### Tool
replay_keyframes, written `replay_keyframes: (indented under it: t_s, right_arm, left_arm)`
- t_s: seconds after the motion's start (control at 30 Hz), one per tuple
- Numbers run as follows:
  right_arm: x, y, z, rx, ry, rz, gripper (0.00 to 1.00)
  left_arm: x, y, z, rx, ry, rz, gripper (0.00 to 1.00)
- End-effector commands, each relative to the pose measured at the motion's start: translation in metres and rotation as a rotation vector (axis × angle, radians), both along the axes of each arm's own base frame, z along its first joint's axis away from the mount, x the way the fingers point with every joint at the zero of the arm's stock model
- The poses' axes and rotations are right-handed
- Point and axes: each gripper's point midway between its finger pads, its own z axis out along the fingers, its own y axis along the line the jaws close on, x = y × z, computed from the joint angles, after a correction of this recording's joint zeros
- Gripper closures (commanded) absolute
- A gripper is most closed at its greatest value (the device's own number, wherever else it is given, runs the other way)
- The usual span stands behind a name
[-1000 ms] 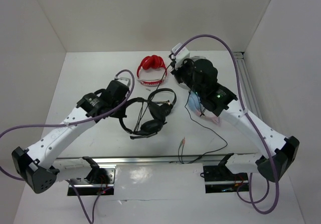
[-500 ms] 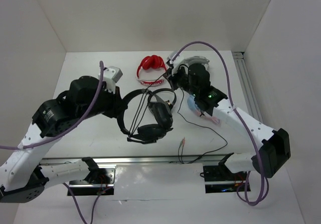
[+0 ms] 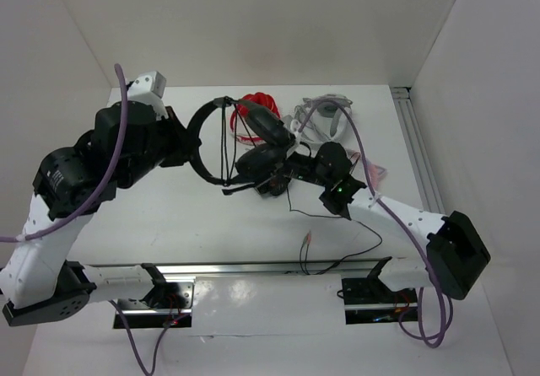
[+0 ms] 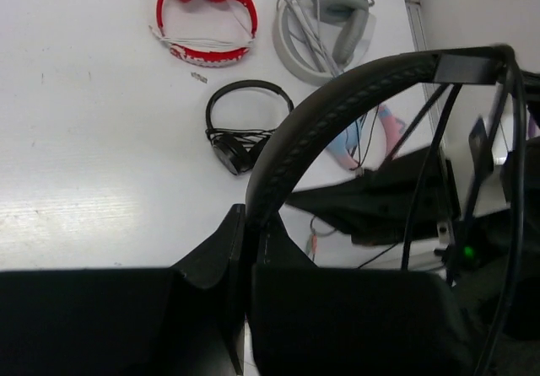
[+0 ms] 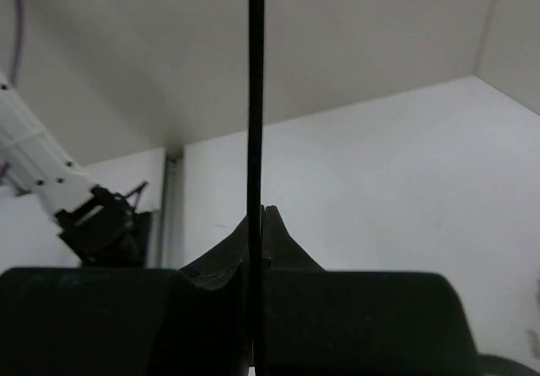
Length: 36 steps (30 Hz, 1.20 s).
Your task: Wrap the headphones
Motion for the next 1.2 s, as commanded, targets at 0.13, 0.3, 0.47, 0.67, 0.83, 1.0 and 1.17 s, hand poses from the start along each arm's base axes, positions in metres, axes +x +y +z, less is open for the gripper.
replay_keyframes:
  t_s: [0.13, 0.3, 0.47, 0.67, 0.83, 1.0, 1.17]
  right_arm:
    - [-0.072, 0.004, 0.0, 0.149, 0.088, 0.261, 0.95]
    - [-0.113, 0.005, 0.002, 0.195, 0.1, 0.374, 0.85]
    - [-0.144, 0.001, 0.002, 0.234, 0.088, 0.44, 0.77]
    - [-0.18, -0.005, 0.011, 0.256, 0.071, 0.52, 0.76]
    - [-0.2, -0.002, 0.003, 0.193, 0.074, 0.532, 0.73]
    - [-0.189, -0.002, -0.002, 0.122, 0.101, 0.439, 0.67]
    - [-0.15, 0.0, 0.0, -0.007, 0.122, 0.214, 0.91]
  left_arm:
    - [0.047, 0.018, 0.072, -0.368, -0.169, 0.348, 1.0]
    - [0.077, 0.011, 0.057, -0.346, -0.127, 0.379, 1.0]
    - [0.091, 0.009, 0.047, -0.334, -0.116, 0.397, 1.0]
    - [0.127, 0.041, 0.027, -0.206, -0.103, 0.505, 1.0]
    - [0.157, 0.07, -0.005, -0.096, -0.058, 0.584, 1.0]
    - [0.179, 0.1, -0.046, 0.032, 0.004, 0.682, 1.0]
    - [0.173, 0.117, -0.092, 0.182, 0.129, 0.744, 1.0]
